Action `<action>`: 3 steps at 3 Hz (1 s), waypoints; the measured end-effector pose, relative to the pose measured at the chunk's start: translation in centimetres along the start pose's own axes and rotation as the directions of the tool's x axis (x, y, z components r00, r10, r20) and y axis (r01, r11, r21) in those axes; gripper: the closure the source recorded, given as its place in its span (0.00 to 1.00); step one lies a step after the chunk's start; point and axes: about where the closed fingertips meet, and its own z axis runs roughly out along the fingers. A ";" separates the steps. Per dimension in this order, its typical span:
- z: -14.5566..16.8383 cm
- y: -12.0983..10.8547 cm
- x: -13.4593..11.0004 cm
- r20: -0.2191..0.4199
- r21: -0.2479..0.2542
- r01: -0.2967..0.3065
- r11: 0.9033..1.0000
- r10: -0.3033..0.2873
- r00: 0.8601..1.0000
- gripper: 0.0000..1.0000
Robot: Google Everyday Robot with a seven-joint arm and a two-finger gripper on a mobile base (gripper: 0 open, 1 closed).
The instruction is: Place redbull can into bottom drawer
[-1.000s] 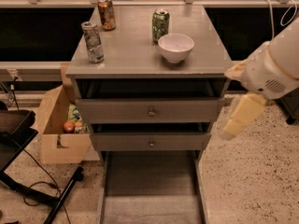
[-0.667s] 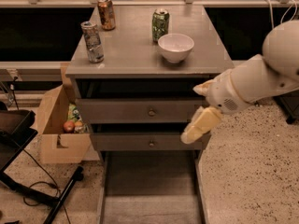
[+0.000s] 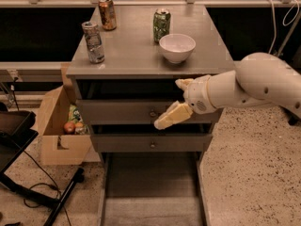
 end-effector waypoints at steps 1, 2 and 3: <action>-0.1 -2.7 -1.1 0.077 0.106 -0.006 0.994 -0.002 0.997 0.00; -0.1 -2.7 -1.1 0.077 0.106 -0.006 0.994 -0.002 0.997 0.00; 1.6 -2.6 -3.8 0.154 0.086 -0.013 0.996 -0.001 0.988 0.00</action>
Offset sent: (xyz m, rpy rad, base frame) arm 0.0220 -0.0048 0.0093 0.0461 -0.0746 -0.0666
